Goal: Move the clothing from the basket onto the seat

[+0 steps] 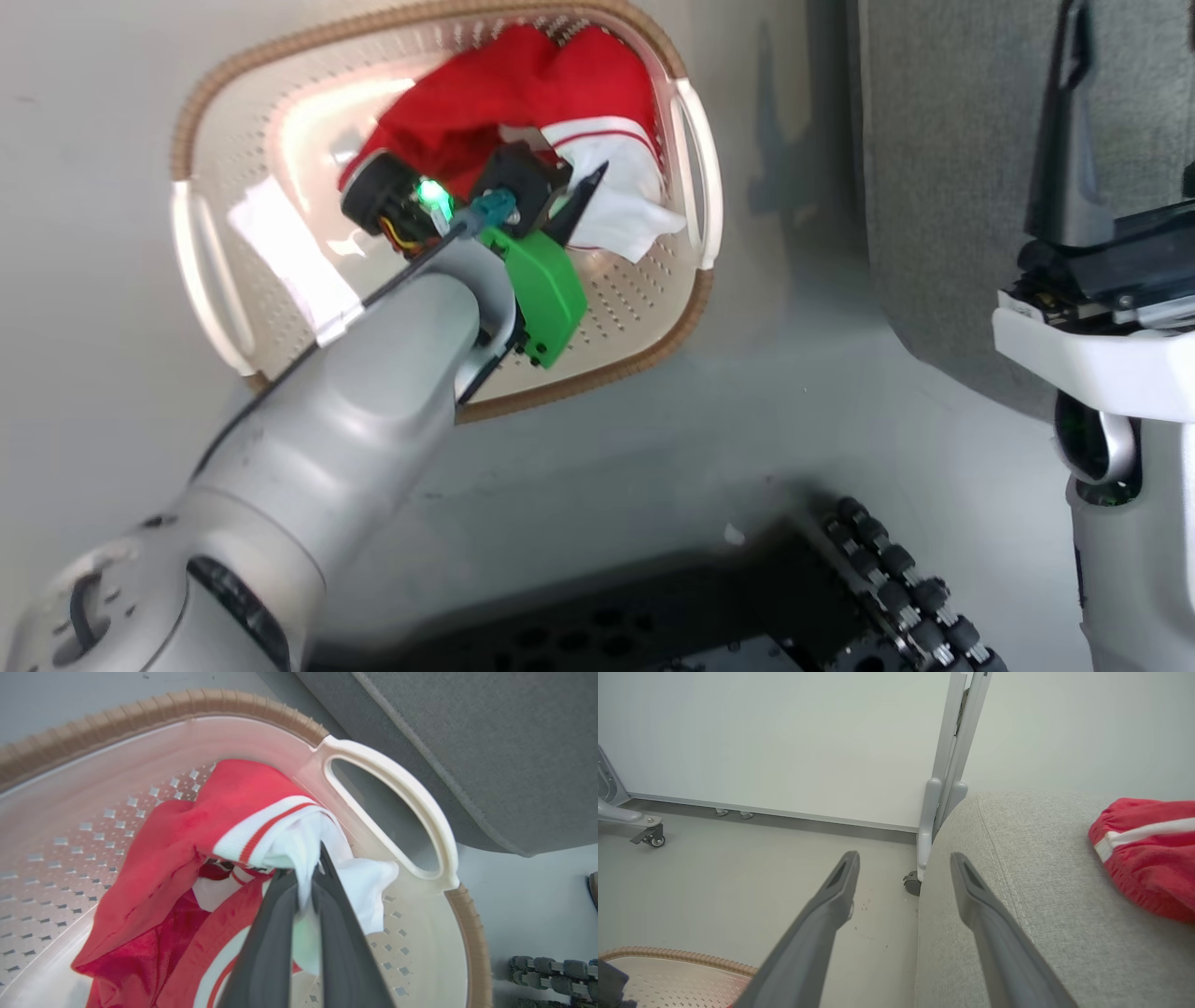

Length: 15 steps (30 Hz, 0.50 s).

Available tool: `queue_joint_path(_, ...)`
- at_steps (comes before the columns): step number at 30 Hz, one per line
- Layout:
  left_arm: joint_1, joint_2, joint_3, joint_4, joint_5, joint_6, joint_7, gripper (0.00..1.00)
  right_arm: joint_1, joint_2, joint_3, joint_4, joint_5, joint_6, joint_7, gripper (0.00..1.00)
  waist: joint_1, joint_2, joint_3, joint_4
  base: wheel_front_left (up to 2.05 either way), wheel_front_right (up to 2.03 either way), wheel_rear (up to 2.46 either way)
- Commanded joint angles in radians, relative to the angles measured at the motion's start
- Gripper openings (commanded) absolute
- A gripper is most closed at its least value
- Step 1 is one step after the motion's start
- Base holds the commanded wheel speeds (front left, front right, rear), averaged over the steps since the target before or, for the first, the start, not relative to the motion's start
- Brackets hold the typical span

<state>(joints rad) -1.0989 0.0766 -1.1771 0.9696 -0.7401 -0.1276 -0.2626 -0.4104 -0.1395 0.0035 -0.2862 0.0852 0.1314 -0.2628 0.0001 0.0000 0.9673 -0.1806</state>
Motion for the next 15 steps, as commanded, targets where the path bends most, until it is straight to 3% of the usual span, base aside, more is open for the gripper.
queue_joint_path(1,0.053,0.007,0.027,-0.024,0.023,0.003,-0.002,0.0,0.017,0.001,0.002,0.012,0.003,-0.001,-0.003,1.0,-0.0001,0.0,-0.153,0.081,0.0,0.0,0.0)
queue_joint_path(8,0.248,0.042,0.215,-0.193,0.137,0.039,-0.002,0.0,0.1,0.017,0.009,0.108,0.001,-0.001,-0.003,1.0,-0.0001,0.0,-0.377,0.103,0.0,0.0,0.0)
queue_joint_path(10,0.337,0.051,0.298,-0.268,0.19,0.049,-0.002,0.0,0.15,0.026,0.016,0.161,0.0,-0.001,-0.003,1.0,-0.0001,0.0,-0.483,0.108,0.0,0.0,0.0)
queue_joint_path(15,0.462,0.048,0.402,-0.368,0.262,0.053,-0.002,0.0,0.228,0.038,0.042,0.222,0.013,-0.001,-0.003,1.0,-0.0001,0.0,-0.632,0.109,0.0,0.0,0.0)
